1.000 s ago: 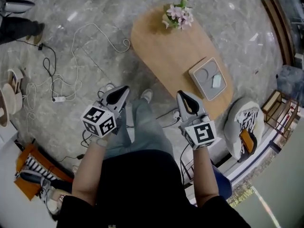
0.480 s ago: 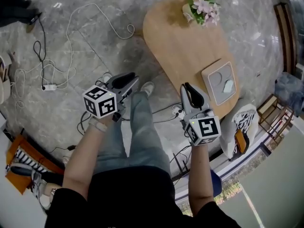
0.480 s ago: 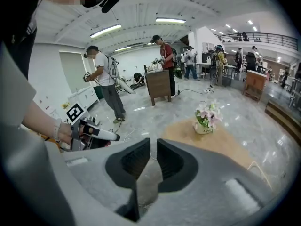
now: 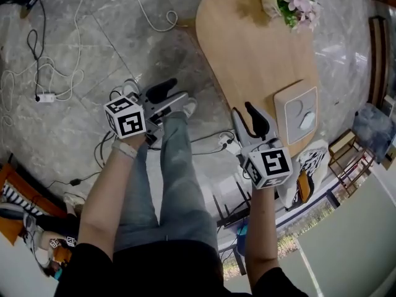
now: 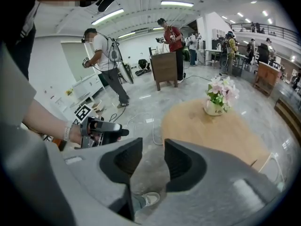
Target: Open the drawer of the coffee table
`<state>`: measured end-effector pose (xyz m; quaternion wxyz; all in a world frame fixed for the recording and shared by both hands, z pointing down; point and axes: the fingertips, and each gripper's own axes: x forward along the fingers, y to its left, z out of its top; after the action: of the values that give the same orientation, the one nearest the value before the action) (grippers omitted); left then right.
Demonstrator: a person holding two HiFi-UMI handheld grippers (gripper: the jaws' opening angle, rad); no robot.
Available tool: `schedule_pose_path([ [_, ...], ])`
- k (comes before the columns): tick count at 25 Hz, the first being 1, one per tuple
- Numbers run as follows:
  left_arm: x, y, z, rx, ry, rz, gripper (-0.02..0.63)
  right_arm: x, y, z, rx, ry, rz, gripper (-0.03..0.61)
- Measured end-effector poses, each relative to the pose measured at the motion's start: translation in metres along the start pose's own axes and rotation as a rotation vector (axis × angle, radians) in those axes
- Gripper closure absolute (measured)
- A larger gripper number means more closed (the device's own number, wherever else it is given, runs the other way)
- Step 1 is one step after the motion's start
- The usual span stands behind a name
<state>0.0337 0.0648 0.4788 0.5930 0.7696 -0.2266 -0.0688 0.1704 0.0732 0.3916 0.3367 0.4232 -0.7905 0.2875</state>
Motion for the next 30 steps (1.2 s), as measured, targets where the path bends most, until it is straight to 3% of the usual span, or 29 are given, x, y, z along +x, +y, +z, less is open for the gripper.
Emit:
schedule_pose_path([
  [6,0.012,0.076,-0.004,-0.103,-0.156,-0.012,0.284,0.036,-0.012,-0.028,-0.035,0.031,0.025,0.413],
  [10,0.027,0.117,-0.019,-0.205,-0.188,0.002,0.281,0.057,-0.019,-0.042,-0.055,0.028,0.043,0.411],
  [13,0.044,0.143,-0.035,-0.237,-0.201,-0.003,0.281,0.073,-0.025,-0.054,-0.07,0.036,0.063,0.411],
  [18,0.076,0.18,-0.059,-0.249,-0.204,-0.026,0.267,0.095,-0.039,-0.072,-0.092,0.053,0.093,0.397],
  [30,0.157,0.232,-0.094,-0.211,-0.19,-0.258,0.267,0.141,-0.057,-0.092,-0.129,0.01,0.144,0.376],
])
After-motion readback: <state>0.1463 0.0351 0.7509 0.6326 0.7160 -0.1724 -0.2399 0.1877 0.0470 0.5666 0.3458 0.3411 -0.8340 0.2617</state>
